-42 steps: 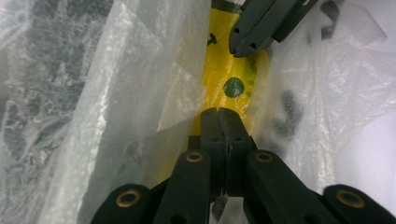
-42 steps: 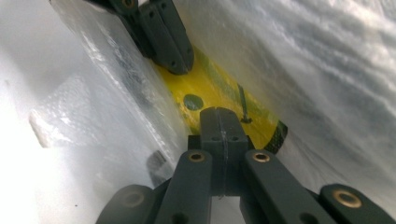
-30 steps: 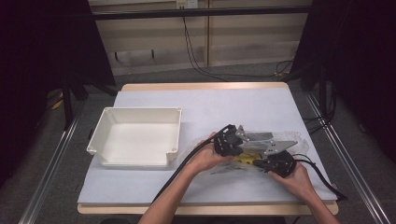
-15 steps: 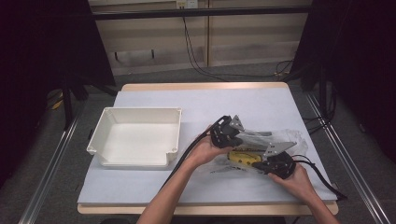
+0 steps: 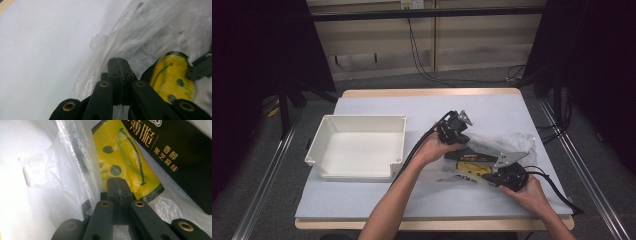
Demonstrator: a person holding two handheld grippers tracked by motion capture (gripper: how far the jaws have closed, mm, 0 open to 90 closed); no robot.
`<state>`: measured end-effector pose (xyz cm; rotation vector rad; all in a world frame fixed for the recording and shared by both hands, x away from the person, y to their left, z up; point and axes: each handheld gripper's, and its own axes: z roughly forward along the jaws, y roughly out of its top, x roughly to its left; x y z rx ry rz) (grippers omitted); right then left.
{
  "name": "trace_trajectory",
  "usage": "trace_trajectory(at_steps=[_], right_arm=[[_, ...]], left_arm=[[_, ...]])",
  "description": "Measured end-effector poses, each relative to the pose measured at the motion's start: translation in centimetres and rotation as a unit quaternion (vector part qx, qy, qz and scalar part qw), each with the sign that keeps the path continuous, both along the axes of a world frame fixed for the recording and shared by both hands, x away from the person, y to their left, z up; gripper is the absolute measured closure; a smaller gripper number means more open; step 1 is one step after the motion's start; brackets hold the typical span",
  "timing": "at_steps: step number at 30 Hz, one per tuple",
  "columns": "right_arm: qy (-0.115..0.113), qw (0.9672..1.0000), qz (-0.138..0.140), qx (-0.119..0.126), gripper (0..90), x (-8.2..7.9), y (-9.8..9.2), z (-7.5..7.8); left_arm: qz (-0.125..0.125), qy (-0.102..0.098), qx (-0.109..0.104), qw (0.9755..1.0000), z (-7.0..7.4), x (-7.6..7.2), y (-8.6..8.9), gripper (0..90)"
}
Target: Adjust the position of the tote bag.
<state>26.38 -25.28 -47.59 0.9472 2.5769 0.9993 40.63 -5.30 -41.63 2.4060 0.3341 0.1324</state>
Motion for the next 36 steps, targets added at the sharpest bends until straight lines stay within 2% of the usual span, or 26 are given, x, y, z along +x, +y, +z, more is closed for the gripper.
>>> trace_trajectory(at_steps=[2, 4, 6, 7, 12, 16, 21, 23, 26, 29, 30, 31, 32, 33, 34, 35, 36], right_arm=[[0.002, 1.0000, 0.001, 0.001, 90.0, 0.0, 0.0, 0.0], [0.003, 1.0000, 0.002, 0.001, 90.0, 0.0, 0.0, 0.0], [0.005, 0.9999, 0.009, 0.003, 90.0, 0.0, 0.0, 0.0], [0.002, 1.0000, 0.007, -0.001, 90.0, 0.0, 0.0, 0.0], [0.002, 0.9999, 0.011, 0.000, 90.0, 0.1, -0.1, 0.0], [0.004, 0.9999, 0.014, 0.001, 90.0, 0.1, -0.1, 0.0], [0.004, 0.9998, 0.018, 0.007, 90.0, 0.1, -0.2, -0.1], [0.006, 0.9998, 0.016, 0.006, 90.0, 0.2, -0.3, 0.0], [0.006, 0.9998, 0.015, 0.011, 90.0, 0.2, -0.3, -0.1], [0.002, 0.9998, 0.016, 0.011, 90.0, 0.2, -0.4, 0.0], [0.002, 0.9998, 0.016, 0.011, 90.0, 0.2, -0.4, 0.0], [-0.001, 0.9998, 0.014, 0.017, 90.0, 0.1, -0.4, 0.2], [-0.003, 0.9997, 0.013, 0.021, 90.0, 0.1, -0.5, 0.3], [-0.004, 0.9995, 0.011, 0.028, 90.0, 0.1, -0.6, 0.5], [-0.006, 0.9994, 0.008, 0.033, 90.0, 0.1, -0.8, 0.7], [-0.006, 0.9994, 0.008, 0.033, 90.0, 0.1, -0.8, 0.7], [-0.013, 0.9990, 0.003, 0.041, 90.0, 0.0, -1.0, 1.1]], left_arm=[[0.004, 0.007, 0.000, 1.0000, -0.2, 0.8, -0.1, 90.0], [0.007, 0.004, 0.004, 1.0000, -0.5, 1.2, -0.2, 90.0], [0.014, 0.016, 0.017, 0.9996, -1.5, 2.4, -0.1, 90.0], [0.016, 0.021, 0.016, 0.9995, -1.8, 2.6, 0.0, 90.0], [0.024, 0.037, 0.028, 0.9987, -3.1, 3.3, 0.1, 90.0], [0.022, 0.043, 0.035, 0.9982, -3.6, 3.7, 0.2, 90.0], [0.035, 0.075, 0.005, 0.9966, -4.0, 4.3, 0.6, 90.0], [0.030, 0.063, 0.019, 0.9974, -3.9, 4.3, 0.6, 90.0], [0.035, 0.062, 0.016, 0.9973, -3.8, 4.1, 0.7, 90.0], [0.036, 0.050, -0.001, 0.9981, -2.9, 3.7, 1.0, 89.2], [0.036, 0.050, -0.001, 0.9981, -2.9, 3.7, 1.0, 88.8], [0.033, 0.042, -0.013, 0.9985, -2.0, 3.4, 1.3, 88.4], [0.033, 0.042, -0.013, 0.9985, -2.0, 3.4, 1.3, 88.3], [0.035, 0.029, -0.025, 0.9986, -1.0, 2.9, 1.6, 88.3], [0.034, 0.030, -0.036, 0.9983, -0.5, 2.8, 1.9, 88.4], [0.034, 0.030, -0.036, 0.9983, -0.5, 2.8, 1.9, 88.5], [0.032, 0.021, -0.050, 0.9980, 0.4, 2.2, 2.3, 88.6]])
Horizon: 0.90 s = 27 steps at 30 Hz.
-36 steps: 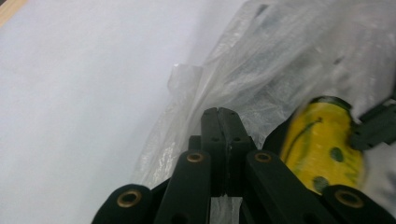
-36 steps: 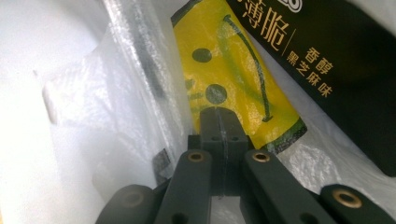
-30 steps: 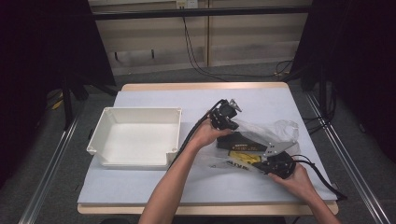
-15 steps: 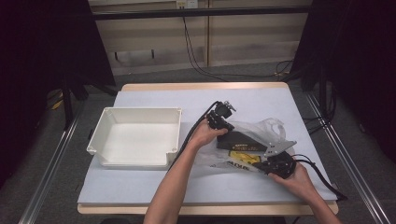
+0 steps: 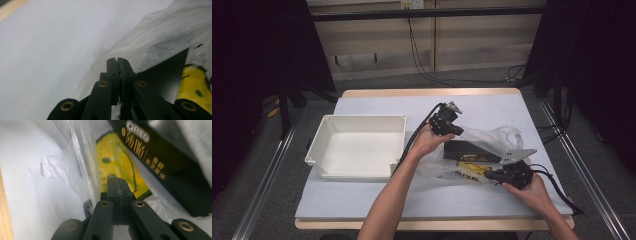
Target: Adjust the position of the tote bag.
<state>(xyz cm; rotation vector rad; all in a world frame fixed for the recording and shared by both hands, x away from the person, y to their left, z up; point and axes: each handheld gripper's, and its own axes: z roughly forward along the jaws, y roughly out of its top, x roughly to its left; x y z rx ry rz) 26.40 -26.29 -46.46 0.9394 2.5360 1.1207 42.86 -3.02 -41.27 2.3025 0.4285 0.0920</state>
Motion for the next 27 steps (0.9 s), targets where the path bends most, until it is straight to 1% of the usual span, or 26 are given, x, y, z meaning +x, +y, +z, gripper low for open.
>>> trace_trajectory(at_steps=[1, 2, 3, 4, 5, 6, 7, 8, 9, 10, 11, 12, 13, 14, 15, 16, 17, 18, 19, 21, 22, 24, 26, 27], right_arm=[[-0.002, 1.0000, -0.001, 0.009, 90.0, 0.0, -0.1, 0.2], [-0.004, 0.9999, -0.005, 0.013, 90.0, -0.1, -0.3, 0.4], [-0.006, 0.9998, -0.008, 0.017, 90.0, -0.1, -0.4, 0.6], [-0.007, 0.9997, -0.011, 0.021, 90.0, -0.1, -0.5, 0.8], [-0.010, 0.9996, -0.013, 0.024, 90.0, -0.1, -0.5, 1.0], [-0.011, 0.9994, -0.014, 0.028, 90.0, -0.1, -0.6, 1.3], [-0.019, 0.9992, -0.016, 0.032, 90.0, -0.1, -0.7, 1.5], [-0.019, 0.9992, -0.016, 0.032, 90.0, -0.1, -0.7, 1.5], [-0.023, 0.9987, -0.020, 0.040, 90.0, 0.0, -0.8, 2.0], [-0.026, 0.9987, -0.023, 0.037, 90.0, 0.1, -0.9, 2.2], [-0.030, 0.9987, -0.027, 0.030, 90.0, 0.3, -0.9, 2.4], [-0.035, 0.9985, -0.027, 0.033, 90.0, 0.4, -1.0, 2.7], [-0.038, 0.9982, -0.030, 0.036, 90.0, 0.6, -1.0, 3.0], [-0.041, 0.9981, -0.030, 0.034, 90.0, 0.8, -0.9, 3.3], [-0.045, 0.9980, -0.032, 0.031, 90.0, 1.0, -0.8, 3.6], [-0.045, 0.9980, -0.032, 0.031, 90.0, 1.0, -0.8, 3.6], [-0.049, 0.9977, -0.037, 0.029, 90.0, 1.6, -0.8, 3.9], [-0.049, 0.9977, -0.037, 0.029, 90.0, 1.6, -0.8, 3.9], [-0.051, 0.9973, -0.045, 0.028, 90.0, 2.3, -1.0, 3.9], [-0.049, 0.9970, -0.052, 0.030, 90.0, 3.1, -1.4, 3.8], [-0.050, 0.9968, -0.055, 0.029, 90.0, 3.5, -1.5, 3.7], [-0.048, 0.9965, -0.062, 0.031, 90.0, 4.1, -1.9, 3.8], [-0.044, 0.9966, -0.064, 0.027, 90.0, 4.6, -2.1, 3.6], [-0.042, 0.9967, -0.065, 0.025, 90.0, 4.8, -2.2, 3.5]], left_arm=[[-0.005, -0.004, -0.006, 1.0000, 0.4, -0.2, 0.2, 88.8], [-0.005, -0.004, -0.006, 1.0000, 0.4, -0.2, 0.2, 88.7], [-0.010, -0.011, -0.021, 0.9997, 1.2, -1.0, 0.6, 88.8], [-0.013, -0.010, -0.033, 0.9993, 1.6, -1.4, 0.7, 88.8], [-0.020, -0.012, -0.041, 0.9989, 2.0, -1.8, 1.1, 89.6], [-0.021, -0.010, -0.047, 0.9986, 2.3, -2.3, 1.4, 90.0], [-0.021, -0.010, -0.047, 0.9986, 2.3, -2.3, 1.4, 90.0], [-0.021, -0.014, -0.053, 0.9983, 2.5, -3.0, 1.7, 90.0], [-0.026, -0.013, -0.054, 0.9981, 2.5, -3.6, 1.9, 90.0], [-0.034, -0.020, -0.046, 0.9982, 2.4, -5.2, 2.4, 90.0], [-0.043, -0.016, -0.044, 0.9980, 2.1, -6.0, 2.7, 90.0], [-0.043, -0.016, -0.044, 0.9980, 2.1, -6.0, 2.7, 90.0], [-0.050, -0.023, -0.034, 0.9979, 1.4, -7.7, 3.0, 90.0], [-0.052, -0.023, -0.028, 0.9980, 1.0, -8.3, 3.2, 90.0], [-0.051, -0.030, -0.023, 0.9980, 0.7, -8.7, 3.5, 90.0], [-0.051, -0.030, -0.023, 0.9980, 0.7, -8.7, 3.5, 90.0], [-0.039, -0.016, -0.017, 0.9990, -0.1, -9.0, 4.1, 90.0], [-0.039, -0.016, -0.017, 0.9990, -0.1, -9.0, 4.1, 90.0], [-0.045, -0.012, -0.010, 0.9989, -0.7, -9.4, 4.6, 90.0], [-0.041, -0.008, 0.000, 0.9991, -1.4, -9.5, 4.8, 90.0], [-0.041, -0.012, 0.005, 0.9991, -1.8, -9.5, 4.9, 90.0], [-0.044, -0.003, 0.005, 0.9990, -2.3, -9.7, 5.0, 90.0], [-0.049, -0.001, 0.021, 0.9986, -2.9, -9.8, 4.9, 90.0], [-0.044, -0.003, 0.026, 0.9987, -3.2, -10.0, 4.8, 90.0]])
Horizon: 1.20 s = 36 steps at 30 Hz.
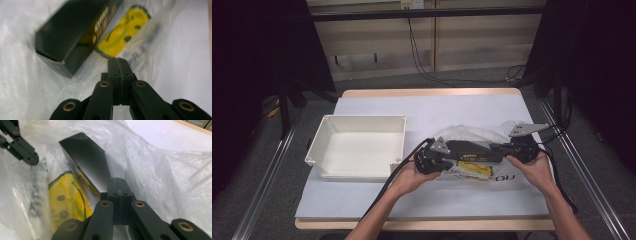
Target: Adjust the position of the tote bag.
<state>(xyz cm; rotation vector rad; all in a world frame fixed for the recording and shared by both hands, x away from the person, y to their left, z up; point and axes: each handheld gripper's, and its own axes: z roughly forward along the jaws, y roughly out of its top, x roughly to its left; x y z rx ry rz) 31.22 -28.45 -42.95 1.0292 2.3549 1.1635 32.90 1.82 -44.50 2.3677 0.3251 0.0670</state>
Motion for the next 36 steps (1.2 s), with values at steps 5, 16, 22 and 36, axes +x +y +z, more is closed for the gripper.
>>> trace_trajectory(at_steps=[5, 16, 22, 36], right_arm=[[0.006, 1.0000, 0.000, -0.005, 90.0, 0.5, 0.0, -0.4], [0.003, 0.9991, -0.038, -0.018, 90.0, 2.4, -1.5, -0.7], [0.012, 0.9973, -0.071, -0.018, 90.0, 3.9, -3.2, -1.3], [0.052, 0.9936, -0.097, -0.025, 90.0, 4.9, -4.3, -5.0]], left_arm=[[0.005, 0.009, 0.009, 0.9999, -1.0, 0.1, 0.5, 90.0], [0.016, 0.015, 0.036, 0.9991, -2.5, 0.2, 1.1, 90.0], [0.015, 0.022, 0.035, 0.9991, -2.5, 0.3, 1.4, 90.0], [0.013, 0.030, 0.032, 0.9990, -2.6, 0.5, 1.5, 90.0]])
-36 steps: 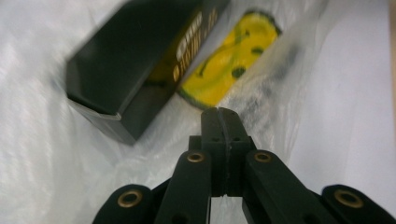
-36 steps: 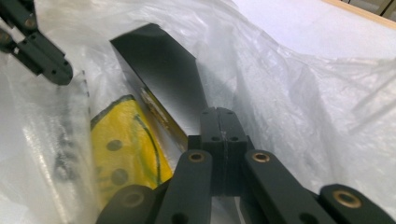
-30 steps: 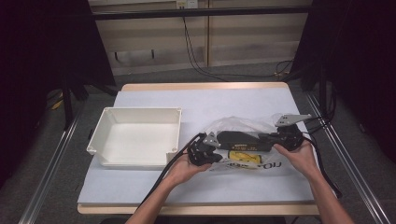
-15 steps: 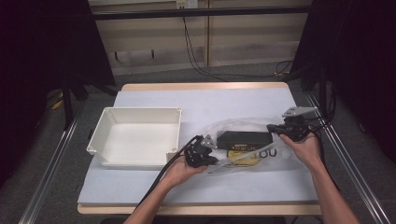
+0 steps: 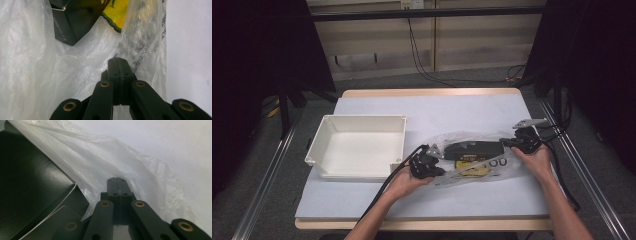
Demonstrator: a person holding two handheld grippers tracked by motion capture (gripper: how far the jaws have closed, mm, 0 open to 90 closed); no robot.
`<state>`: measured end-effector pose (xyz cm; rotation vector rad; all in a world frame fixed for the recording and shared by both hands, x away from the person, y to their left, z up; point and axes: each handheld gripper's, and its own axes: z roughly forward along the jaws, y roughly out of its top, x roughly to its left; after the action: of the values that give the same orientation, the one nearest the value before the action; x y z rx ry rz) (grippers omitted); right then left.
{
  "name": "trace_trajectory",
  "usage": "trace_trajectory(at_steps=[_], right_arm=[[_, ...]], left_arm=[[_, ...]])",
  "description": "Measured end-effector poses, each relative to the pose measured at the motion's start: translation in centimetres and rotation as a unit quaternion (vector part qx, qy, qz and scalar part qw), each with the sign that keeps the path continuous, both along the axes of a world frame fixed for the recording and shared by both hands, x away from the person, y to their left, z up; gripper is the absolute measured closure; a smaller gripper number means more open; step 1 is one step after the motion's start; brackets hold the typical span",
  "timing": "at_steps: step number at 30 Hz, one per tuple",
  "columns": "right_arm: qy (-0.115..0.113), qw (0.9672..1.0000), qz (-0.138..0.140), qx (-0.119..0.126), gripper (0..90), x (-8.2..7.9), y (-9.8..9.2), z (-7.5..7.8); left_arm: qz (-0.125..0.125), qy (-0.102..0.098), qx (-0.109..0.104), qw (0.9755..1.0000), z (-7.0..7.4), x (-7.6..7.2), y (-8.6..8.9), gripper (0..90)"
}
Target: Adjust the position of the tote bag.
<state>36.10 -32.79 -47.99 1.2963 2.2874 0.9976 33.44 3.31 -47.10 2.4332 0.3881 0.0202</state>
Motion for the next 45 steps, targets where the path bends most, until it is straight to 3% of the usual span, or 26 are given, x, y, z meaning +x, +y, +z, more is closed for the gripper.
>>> trace_trajectory(at_steps=[12, 15, 19, 24, 26, 28, 29, 33, 37, 40, 42, 45], right_arm=[[-0.020, 0.9998, -0.001, 0.001, 90.0, -0.4, -0.1, -0.7], [-0.031, 0.9995, 0.001, 0.006, 90.0, -0.8, -0.2, -0.1], [-0.053, 0.9982, 0.002, 0.028, 90.0, -1.6, -0.6, 1.1], [-0.072, 0.9967, 0.011, 0.035, 90.0, -2.7, -0.3, 2.1], [-0.084, 0.9952, 0.012, 0.048, 90.0, -3.1, -0.3, 2.7], [-0.090, 0.9945, 0.011, 0.052, 90.0, -3.3, -0.3, 3.1], [-0.099, 0.9935, 0.014, 0.054, 90.0, -3.8, -0.2, 3.7], [-0.103, 0.9925, 0.029, 0.059, 89.0, -4.7, 0.1, 4.3], [-0.113, 0.9914, 0.035, 0.055, 81.7, -6.3, 0.8, 4.9], [-0.123, 0.9889, 0.043, 0.072, 78.7, -8.0, 0.8, 5.7], [-0.123, 0.9891, 0.044, 0.066, 77.6, -8.5, 1.0, 5.7], [-0.121, 0.9893, 0.048, 0.067, 73.8, -10.6, 1.4, 5.5]], left_arm=[[0.004, 0.001, 0.004, 1.0000, 0.2, 0.1, -0.2, 90.0], [-0.003, 0.000, 0.001, 1.0000, 0.6, 0.3, -0.3, 90.0], [0.007, -0.004, -0.014, 0.9999, 1.5, 0.3, -0.4, 90.0], [-0.006, -0.014, -0.019, 0.9997, 2.5, -0.1, -0.2, 90.0], [0.000, -0.020, -0.037, 0.9991, 3.3, 0.0, 0.1, 90.0], [0.003, -0.021, -0.041, 0.9989, 3.6, 0.0, 0.2, 89.6], [0.002, -0.024, -0.046, 0.9986, 3.8, 0.1, 0.2, 89.3], [0.001, -0.027, -0.049, 0.9984, 4.6, 0.4, 0.3, 88.2], [-0.009, -0.039, -0.049, 0.9980, 5.2, 0.7, 0.0, 87.1], [-0.012, -0.039, -0.045, 0.9981, 5.5, 1.2, -0.2, 85.5], [-0.015, -0.041, -0.041, 0.9982, 5.6, 1.3, -0.3, 85.0], [-0.024, -0.042, -0.033, 0.9983, 5.9, 1.7, -0.8, 81.3]])
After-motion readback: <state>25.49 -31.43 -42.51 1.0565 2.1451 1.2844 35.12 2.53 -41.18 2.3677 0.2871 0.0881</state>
